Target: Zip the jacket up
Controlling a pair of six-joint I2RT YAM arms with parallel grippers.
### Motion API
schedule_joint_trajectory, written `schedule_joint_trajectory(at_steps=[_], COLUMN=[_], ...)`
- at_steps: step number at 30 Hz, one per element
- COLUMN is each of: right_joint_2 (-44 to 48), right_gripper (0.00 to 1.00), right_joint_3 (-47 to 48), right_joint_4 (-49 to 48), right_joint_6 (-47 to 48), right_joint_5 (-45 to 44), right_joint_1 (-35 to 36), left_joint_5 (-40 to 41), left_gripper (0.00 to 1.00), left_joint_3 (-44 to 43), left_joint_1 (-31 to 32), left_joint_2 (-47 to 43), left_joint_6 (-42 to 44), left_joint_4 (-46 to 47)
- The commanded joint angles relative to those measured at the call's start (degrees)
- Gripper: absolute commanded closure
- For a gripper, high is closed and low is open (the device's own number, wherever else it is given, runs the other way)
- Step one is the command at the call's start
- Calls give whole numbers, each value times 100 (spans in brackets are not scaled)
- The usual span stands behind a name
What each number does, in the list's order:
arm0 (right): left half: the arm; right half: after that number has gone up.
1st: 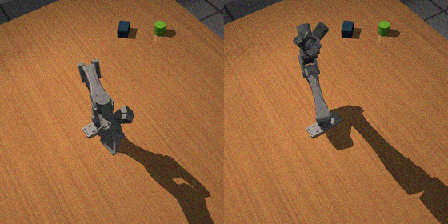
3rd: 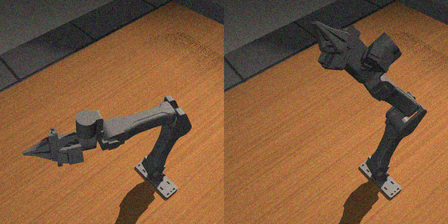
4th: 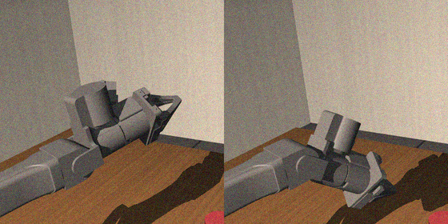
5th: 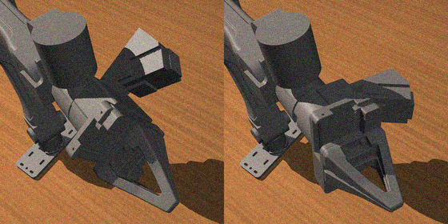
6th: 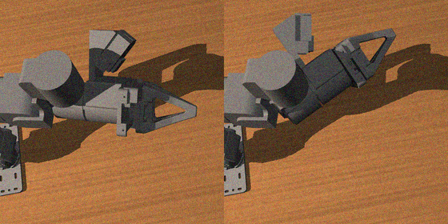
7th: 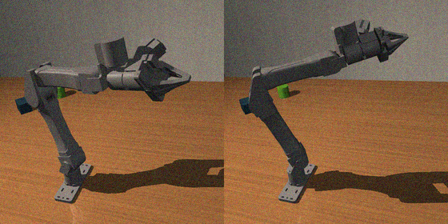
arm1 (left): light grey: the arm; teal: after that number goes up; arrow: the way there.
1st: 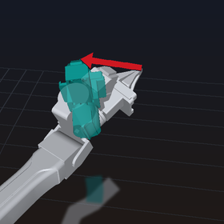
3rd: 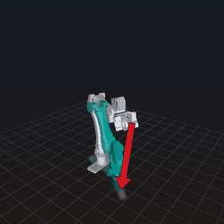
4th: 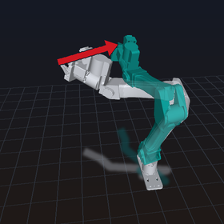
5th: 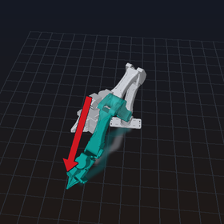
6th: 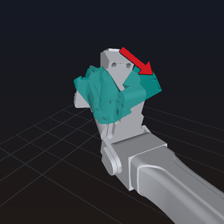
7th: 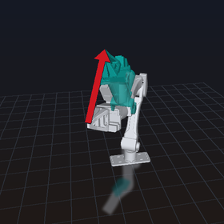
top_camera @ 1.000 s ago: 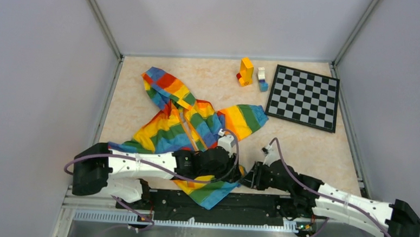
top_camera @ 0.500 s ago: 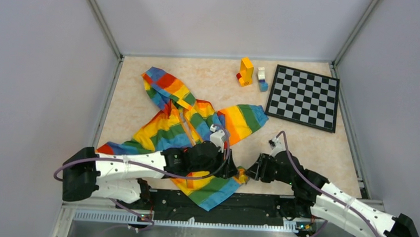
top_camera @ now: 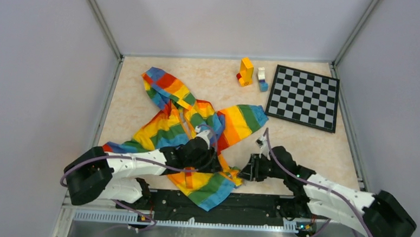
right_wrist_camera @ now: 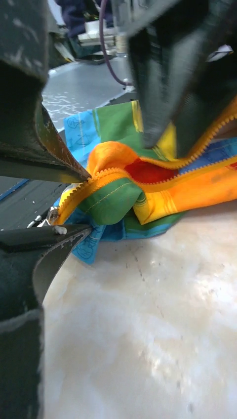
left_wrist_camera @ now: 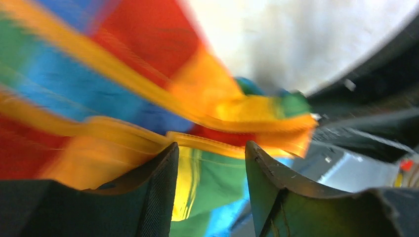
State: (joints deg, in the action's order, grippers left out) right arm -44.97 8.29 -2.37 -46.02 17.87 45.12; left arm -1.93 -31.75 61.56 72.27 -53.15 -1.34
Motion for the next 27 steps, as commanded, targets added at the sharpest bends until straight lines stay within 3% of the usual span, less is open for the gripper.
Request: schedule_joint_trajectory(at_steps=[1,5,9,11,13,17,21,24,27], right_joint_2=[-1370,-3144,-4326,-4566,-4800,-4912,-4542,-4591,-4659], right_gripper=[67,75,75,73,69,61,53,53,52], right_joint_3=[255,953,1624,2111,2839,3947,4043,4271,4109], right_joint_4=[-1992,-2871,-3585,-3106,-2014,-378,63,423,-34], right_joint_6=[309,111,-382,-174,323,1380,2079,2352,2055], right_joint_5=[848,987,1135,918,630,205,317,600,982], right_joint_1=[84,448,551,534,453,159,-180,-332,-417], left_joint_5=[-189,-267,-281,-218,-429,-1137,-1473,-1494,-2037], left_gripper=[42,35,29,25,21,6,5,7,15], left_joint_3=[690,572,-55,-394,-718,-1311,-1404,-1207,-1370], left_joint_1=[-986,-1878,-2763,-3151,-3513,-3673,-3671,-3682,-3687], left_joint_2=[-293,-146,325,516,592,468,-45,-587,-535], left_joint_6=[-149,219,1044,1475,1884,2493,2563,2324,1964], left_joint_4=[261,78,-447,-657,-796,-1189,-1707,-1511,-1480])
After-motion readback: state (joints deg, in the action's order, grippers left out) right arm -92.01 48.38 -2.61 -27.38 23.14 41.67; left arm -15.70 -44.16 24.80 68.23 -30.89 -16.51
